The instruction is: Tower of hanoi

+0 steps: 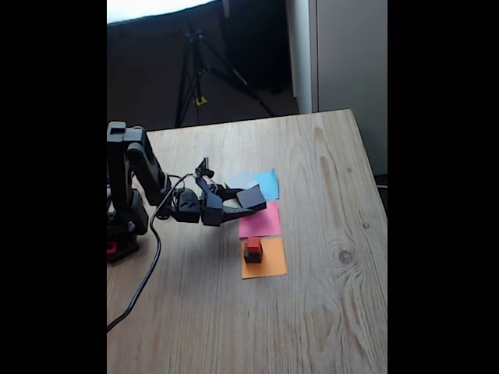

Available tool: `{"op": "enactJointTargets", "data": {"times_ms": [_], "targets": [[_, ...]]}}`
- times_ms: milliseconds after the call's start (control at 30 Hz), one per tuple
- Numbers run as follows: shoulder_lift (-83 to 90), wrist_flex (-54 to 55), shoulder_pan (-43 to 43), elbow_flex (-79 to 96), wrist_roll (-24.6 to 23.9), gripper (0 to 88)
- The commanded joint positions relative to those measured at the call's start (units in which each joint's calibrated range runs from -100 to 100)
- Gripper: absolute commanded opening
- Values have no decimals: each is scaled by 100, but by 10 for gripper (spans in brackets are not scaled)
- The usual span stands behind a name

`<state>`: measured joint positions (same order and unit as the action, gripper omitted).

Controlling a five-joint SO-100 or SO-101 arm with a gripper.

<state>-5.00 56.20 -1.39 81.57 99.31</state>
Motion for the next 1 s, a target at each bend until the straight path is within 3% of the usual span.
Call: {"op": "enactJointTargets", "data": {"times_ms": [0, 133, 267, 433, 600, 967], "targets": [[1340, -1157, -82, 24, 69, 171], [2332, -2589, -132, -194, 69, 175], [3278, -4742, -174, -966, 69, 175], [4028, -7931, -258, -2748, 3, 176], [4263, -10295, -375, -4676, -165, 172], [4232, -13176, -960, -8030, -867, 170]]}}
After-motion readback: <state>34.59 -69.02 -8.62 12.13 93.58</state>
